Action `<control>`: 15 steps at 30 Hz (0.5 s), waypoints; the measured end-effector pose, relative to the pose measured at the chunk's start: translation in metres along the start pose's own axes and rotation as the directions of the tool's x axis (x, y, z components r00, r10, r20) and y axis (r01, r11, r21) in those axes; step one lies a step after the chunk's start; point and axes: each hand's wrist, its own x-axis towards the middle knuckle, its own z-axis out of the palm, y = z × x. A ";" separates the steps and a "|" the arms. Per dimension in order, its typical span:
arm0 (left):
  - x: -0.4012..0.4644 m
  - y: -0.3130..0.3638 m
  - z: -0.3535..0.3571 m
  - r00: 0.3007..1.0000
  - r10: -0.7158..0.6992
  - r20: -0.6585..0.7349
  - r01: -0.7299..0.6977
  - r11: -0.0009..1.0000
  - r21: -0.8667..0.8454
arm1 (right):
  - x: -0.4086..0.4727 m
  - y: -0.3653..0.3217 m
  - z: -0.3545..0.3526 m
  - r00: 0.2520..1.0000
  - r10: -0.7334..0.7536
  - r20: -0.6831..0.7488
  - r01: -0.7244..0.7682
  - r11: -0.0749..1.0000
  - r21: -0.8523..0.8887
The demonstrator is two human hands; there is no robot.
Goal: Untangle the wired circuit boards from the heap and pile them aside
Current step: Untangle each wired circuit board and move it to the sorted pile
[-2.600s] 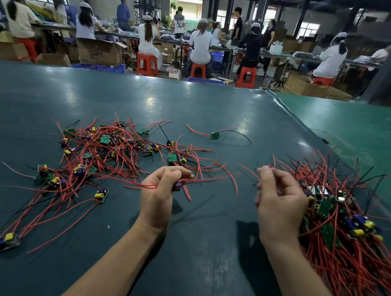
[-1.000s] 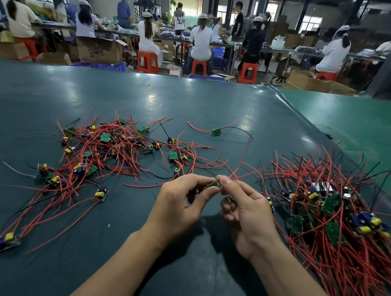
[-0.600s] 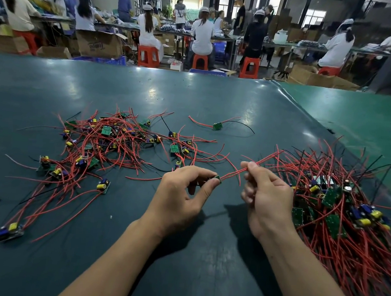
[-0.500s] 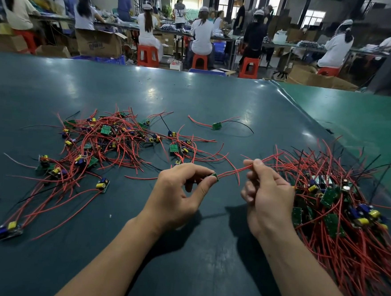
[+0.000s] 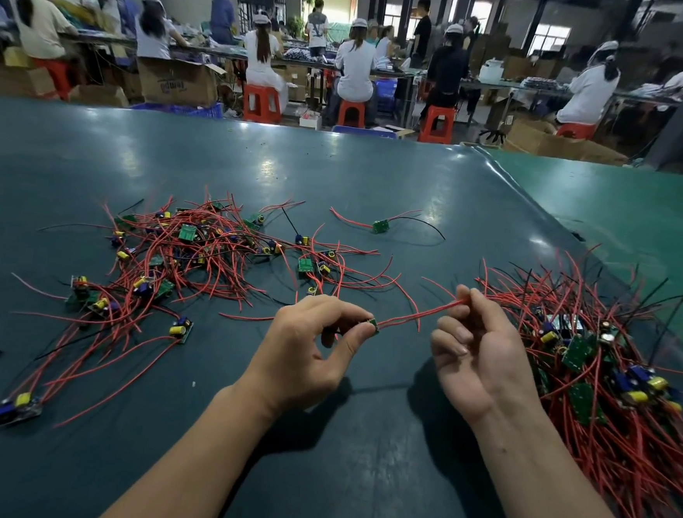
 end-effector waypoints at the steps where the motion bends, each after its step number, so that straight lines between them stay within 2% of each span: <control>1: 0.000 0.000 0.000 1.000 0.011 0.000 -0.011 1.000 0.005 | 0.000 -0.001 0.000 1.000 0.024 -0.009 -0.023 0.999 0.031; 7: -0.002 0.000 0.001 0.997 0.062 0.034 -0.063 0.998 0.021 | 0.001 0.000 -0.004 0.994 0.103 -0.020 -0.102 0.993 0.061; 10: -0.002 -0.004 -0.001 0.999 0.034 -0.037 -0.033 0.999 0.024 | 0.000 0.004 -0.003 0.997 0.076 -0.008 -0.076 0.997 0.026; 13: -0.002 -0.007 -0.001 0.990 -0.029 -0.141 0.038 0.997 0.062 | -0.007 0.014 0.001 0.996 0.015 0.082 0.009 0.960 -0.279; 15: -0.003 -0.005 0.002 0.991 -0.028 -0.129 0.039 0.996 0.083 | -0.013 0.027 0.001 0.990 -0.012 0.137 0.082 0.851 -0.519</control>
